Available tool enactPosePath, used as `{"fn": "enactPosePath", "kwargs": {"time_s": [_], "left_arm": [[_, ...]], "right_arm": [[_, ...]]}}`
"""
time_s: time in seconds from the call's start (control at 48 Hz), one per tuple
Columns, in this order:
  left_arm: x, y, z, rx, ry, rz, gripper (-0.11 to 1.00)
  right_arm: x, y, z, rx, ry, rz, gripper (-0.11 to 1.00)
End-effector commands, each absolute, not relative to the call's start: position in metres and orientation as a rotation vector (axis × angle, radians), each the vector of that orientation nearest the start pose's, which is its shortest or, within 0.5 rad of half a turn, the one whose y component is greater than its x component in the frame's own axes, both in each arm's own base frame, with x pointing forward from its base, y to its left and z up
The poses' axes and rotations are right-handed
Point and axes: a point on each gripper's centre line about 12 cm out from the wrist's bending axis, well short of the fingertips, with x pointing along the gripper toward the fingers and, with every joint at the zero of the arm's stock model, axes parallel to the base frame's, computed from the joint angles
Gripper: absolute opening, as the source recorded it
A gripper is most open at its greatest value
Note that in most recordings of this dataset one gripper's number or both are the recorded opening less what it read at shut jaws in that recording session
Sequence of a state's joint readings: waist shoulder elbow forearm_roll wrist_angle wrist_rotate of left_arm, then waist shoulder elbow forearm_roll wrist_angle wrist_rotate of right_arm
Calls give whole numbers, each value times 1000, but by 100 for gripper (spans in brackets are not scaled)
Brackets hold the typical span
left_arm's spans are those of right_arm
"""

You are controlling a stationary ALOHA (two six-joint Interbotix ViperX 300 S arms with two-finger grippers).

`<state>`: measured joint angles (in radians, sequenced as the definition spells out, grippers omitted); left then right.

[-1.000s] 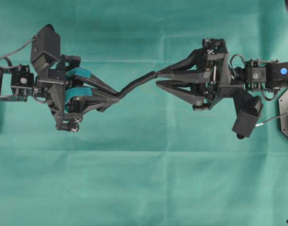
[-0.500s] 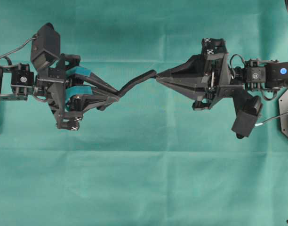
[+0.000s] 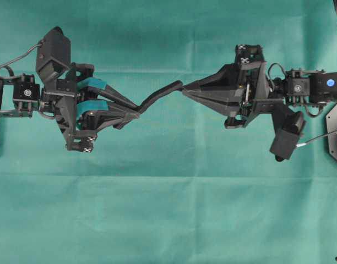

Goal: Peel off the Velcro with your right arm.

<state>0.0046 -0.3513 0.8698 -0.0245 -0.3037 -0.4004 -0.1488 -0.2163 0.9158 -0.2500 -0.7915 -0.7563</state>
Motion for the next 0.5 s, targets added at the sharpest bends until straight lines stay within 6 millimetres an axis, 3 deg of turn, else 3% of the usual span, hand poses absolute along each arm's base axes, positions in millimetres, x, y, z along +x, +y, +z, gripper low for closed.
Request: {"fn": "enactPosePath", "kwargs": {"time_s": [0.0, 0.479], "left_arm": [[329, 3, 266, -421, 171, 52, 10], [329, 5, 268, -423, 159, 54, 10]], "right_arm": [[343, -30, 256, -947, -110, -19, -10], [353, -25, 245, -935, -111, 5, -10]]}}
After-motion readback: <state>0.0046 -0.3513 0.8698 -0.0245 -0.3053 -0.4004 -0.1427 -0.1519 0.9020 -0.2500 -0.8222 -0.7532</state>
